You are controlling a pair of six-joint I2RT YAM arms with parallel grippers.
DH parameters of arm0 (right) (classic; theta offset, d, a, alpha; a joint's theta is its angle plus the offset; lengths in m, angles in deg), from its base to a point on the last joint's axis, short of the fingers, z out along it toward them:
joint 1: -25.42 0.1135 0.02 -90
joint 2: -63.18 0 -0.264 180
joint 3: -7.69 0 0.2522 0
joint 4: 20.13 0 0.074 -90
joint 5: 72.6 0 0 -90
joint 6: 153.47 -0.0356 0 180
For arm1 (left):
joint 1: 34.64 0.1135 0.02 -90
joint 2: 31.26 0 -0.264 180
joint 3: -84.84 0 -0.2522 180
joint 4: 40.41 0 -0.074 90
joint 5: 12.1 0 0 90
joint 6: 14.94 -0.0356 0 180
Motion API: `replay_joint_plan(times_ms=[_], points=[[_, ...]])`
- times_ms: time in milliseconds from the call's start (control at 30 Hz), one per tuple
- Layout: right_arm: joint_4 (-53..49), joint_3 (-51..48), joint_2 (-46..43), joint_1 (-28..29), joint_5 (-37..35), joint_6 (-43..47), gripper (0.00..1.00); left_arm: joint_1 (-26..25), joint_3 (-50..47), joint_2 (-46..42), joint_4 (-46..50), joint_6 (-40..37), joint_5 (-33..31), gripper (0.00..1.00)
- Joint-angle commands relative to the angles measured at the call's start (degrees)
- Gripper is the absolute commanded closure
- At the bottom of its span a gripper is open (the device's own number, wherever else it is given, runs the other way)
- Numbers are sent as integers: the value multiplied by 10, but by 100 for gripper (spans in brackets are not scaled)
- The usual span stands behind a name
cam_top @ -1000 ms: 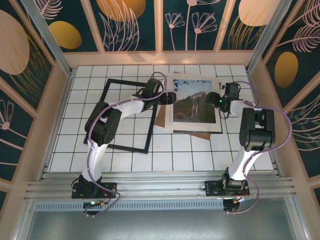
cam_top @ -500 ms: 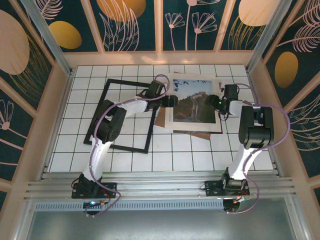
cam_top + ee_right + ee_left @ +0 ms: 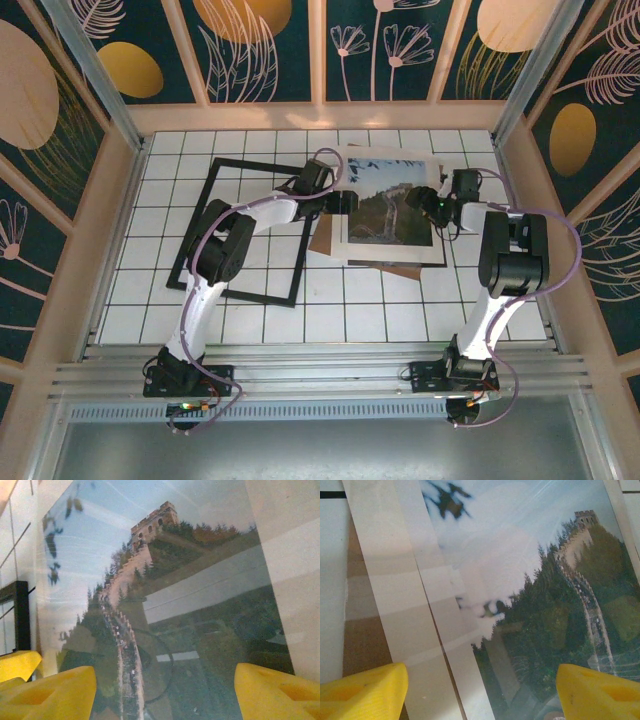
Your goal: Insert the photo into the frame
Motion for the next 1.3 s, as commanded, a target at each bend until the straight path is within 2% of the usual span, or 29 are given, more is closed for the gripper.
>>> replay_joint_plan(times_ms=[0,133,200,433,600,933,1133,1267], points=[[41,-24,-19,-19,52,-24,27,-9,8,26,29,-5,12,22],[87,-50,-29,-37,89,-46,27,-9,6,27,29,-5,11,22],[88,-56,-37,-41,85,-45,27,-9,5,27,29,-4,8,22],[-2,-19,-56,-39,-84,9,26,-10,17,17,38,-15,-14,22],[-20,34,-12,-39,-126,16,26,-18,32,27,47,-18,-12,23],[-62,157,81,-49,-159,36,26,-44,43,13,54,-17,8,23],[-73,177,102,-55,-140,44,27,-44,27,-29,52,-31,-25,22],[-88,182,112,-55,-129,56,27,-43,9,-50,46,-42,-93,21]])
